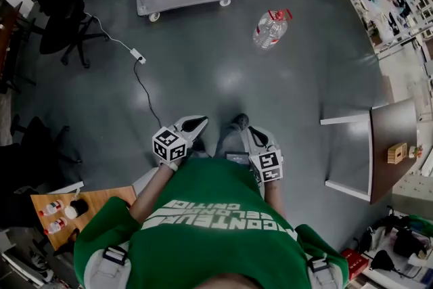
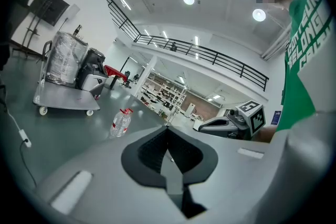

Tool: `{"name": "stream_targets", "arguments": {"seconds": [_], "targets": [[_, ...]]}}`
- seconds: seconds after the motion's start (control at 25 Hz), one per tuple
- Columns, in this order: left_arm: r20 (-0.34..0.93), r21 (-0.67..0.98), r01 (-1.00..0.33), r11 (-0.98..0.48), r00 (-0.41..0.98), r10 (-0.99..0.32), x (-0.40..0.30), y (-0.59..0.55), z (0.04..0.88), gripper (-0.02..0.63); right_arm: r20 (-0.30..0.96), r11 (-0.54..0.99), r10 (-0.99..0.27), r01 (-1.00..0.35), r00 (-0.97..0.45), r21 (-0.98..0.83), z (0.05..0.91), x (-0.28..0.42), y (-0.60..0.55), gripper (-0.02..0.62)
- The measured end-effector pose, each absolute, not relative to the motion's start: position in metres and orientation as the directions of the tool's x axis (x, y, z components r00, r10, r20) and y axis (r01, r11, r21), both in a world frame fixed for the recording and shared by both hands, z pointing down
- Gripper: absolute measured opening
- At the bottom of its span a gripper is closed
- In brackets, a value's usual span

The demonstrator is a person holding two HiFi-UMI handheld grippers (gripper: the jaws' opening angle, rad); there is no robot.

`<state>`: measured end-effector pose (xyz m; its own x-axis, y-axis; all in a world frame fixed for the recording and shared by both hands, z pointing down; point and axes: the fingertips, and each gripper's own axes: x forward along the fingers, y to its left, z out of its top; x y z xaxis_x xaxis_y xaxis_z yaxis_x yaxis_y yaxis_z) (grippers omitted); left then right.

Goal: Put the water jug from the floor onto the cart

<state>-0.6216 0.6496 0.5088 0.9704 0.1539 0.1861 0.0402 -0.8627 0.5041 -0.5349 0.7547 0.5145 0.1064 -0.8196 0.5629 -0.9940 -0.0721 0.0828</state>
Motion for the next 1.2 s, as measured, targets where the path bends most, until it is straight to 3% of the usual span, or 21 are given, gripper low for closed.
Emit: {"name": "stream_targets", "arguments": {"seconds": [0.4,1.2], "targets": [[0.193,0.493,-0.021,-0.87,0.977,0.086,-0.616,0.617,0.504,0.009,0.548,-0.004,-0.835,-0.997,0.047,0.079,0.513,-0.523,0.715,-0.006],[0.218,0.492,0.032,-0.87,0.963,0.159,-0.541,0.61,0.503,0.009,0.553,-0.029,-0.832,-0.999,0.039,0.027,0.523,-0.459,0.693,-0.008]]}}
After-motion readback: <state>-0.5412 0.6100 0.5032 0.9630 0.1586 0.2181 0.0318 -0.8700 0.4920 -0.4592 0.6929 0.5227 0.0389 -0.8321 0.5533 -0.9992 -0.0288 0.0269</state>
